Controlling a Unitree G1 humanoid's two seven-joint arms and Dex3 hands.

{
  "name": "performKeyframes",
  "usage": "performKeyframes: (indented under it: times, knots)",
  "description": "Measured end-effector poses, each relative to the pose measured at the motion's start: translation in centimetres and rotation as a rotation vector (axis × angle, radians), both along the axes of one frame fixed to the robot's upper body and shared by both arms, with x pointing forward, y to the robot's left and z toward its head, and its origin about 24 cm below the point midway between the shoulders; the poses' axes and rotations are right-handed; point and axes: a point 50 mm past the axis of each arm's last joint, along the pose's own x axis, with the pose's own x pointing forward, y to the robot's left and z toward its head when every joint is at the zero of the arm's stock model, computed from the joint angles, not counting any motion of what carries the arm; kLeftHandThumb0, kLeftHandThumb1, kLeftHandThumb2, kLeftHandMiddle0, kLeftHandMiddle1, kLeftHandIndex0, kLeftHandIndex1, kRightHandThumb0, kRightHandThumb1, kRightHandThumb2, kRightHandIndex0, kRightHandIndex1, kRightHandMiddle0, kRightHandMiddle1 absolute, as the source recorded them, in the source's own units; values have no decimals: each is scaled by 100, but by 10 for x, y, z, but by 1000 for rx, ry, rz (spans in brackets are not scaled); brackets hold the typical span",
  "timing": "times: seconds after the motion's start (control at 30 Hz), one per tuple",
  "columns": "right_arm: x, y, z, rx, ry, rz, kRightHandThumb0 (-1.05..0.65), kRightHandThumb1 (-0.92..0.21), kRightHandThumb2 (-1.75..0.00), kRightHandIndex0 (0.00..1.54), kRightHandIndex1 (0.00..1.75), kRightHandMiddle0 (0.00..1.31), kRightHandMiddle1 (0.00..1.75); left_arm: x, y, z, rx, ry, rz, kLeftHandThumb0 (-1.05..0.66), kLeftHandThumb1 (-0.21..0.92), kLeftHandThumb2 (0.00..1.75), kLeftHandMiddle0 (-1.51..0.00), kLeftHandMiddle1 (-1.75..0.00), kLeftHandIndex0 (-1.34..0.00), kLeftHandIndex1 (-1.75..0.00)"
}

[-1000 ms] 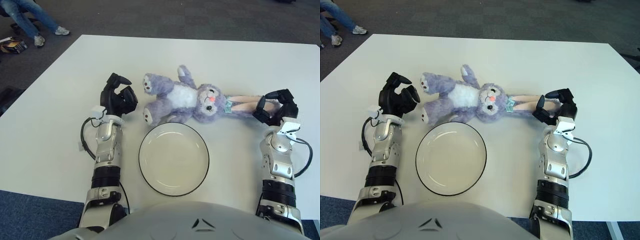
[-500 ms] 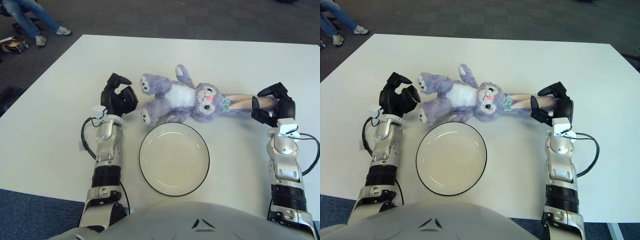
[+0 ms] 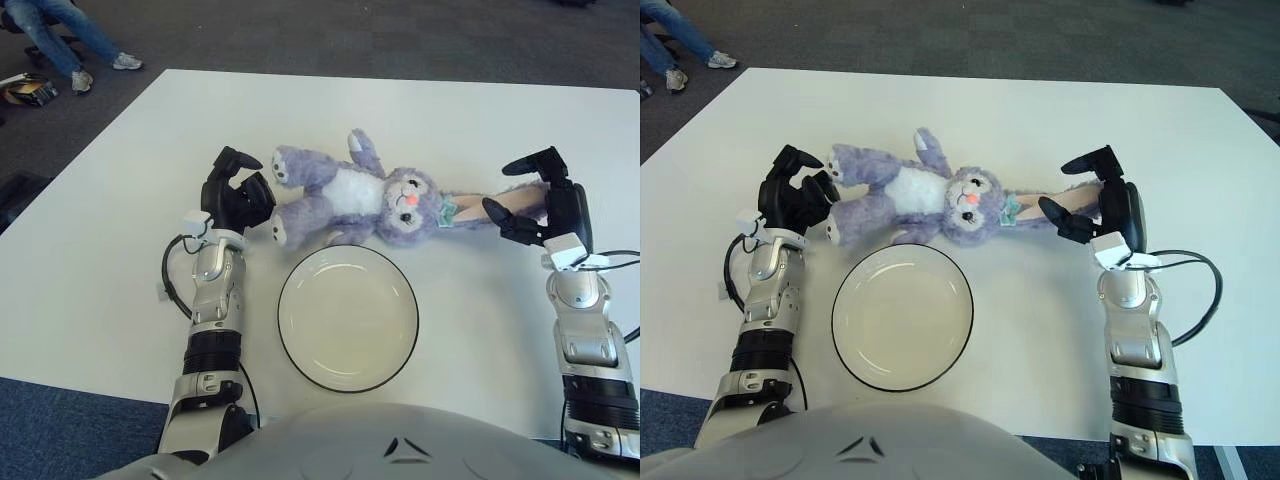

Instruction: Put the doll into the plate.

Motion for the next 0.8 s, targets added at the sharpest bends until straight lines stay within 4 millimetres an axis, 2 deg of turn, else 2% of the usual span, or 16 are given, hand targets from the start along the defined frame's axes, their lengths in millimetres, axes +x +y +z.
performKeyframes:
  times: [0.23, 0.3, 0.33, 0.37, 0.4, 0.47, 0.53, 0.63, 0.7, 0.8]
  knots:
    - [-1, -2, 6, -94, -7, -39, -81, -60, -58, 115, 175, 0, 86, 0, 0, 0, 0, 2, 0, -45, 39, 122, -107, -175, -55, -175]
    - [-1, -3, 7, -118, -13, -73, -77, -62, -59, 100, 175, 0, 78, 0, 0, -1, 0, 3, -1, -45, 39, 122, -107, -175, -55, -175]
    - [-2, -4, 8, -125, -17, -97, -75, -61, -59, 80, 172, 0, 76, 0, 0, -1, 0, 3, -1, -45, 39, 122, -107, -175, -55, -175]
    - [-2, -5, 9, -133, -23, -130, -71, -60, -62, 51, 169, 0, 74, 0, 0, -1, 1, 3, -1, -45, 39, 122, -107, -175, -55, -175]
    - [-2, -6, 9, -131, -31, -162, -63, -57, -68, 33, 139, 0, 74, 0, 0, -1, 1, 3, -1, -45, 39, 122, -107, -175, -55, -175]
    - [-2, -7, 11, -121, -56, -228, -57, -51, -78, 17, 112, 0, 73, 0, 0, -1, 2, 3, 0, -45, 39, 122, -107, -175, -55, -175]
    - [-2, -7, 13, -109, -80, -280, -49, -45, -86, 9, 117, 0, 76, 0, 0, -1, 2, 3, 0, -45, 40, 122, -107, -175, -54, -175]
    - [-1, -10, 16, -82, -117, -370, -44, -40, -92, 3, 144, 0, 82, 0, 0, -1, 3, 3, -3, -45, 40, 121, -107, -175, -54, -175]
    - [1, -16, 19, -73, -133, -424, -44, -39, -93, 12, 162, 0, 85, 0, -1, 0, 3, 1, -5, -45, 40, 121, -107, -175, -54, -175]
    - [0, -22, 24, -57, -162, -498, -46, -39, -91, 26, 170, 0, 88, 0, -1, 0, 4, 1, -6, -45, 40, 121, -107, -175, -54, -175]
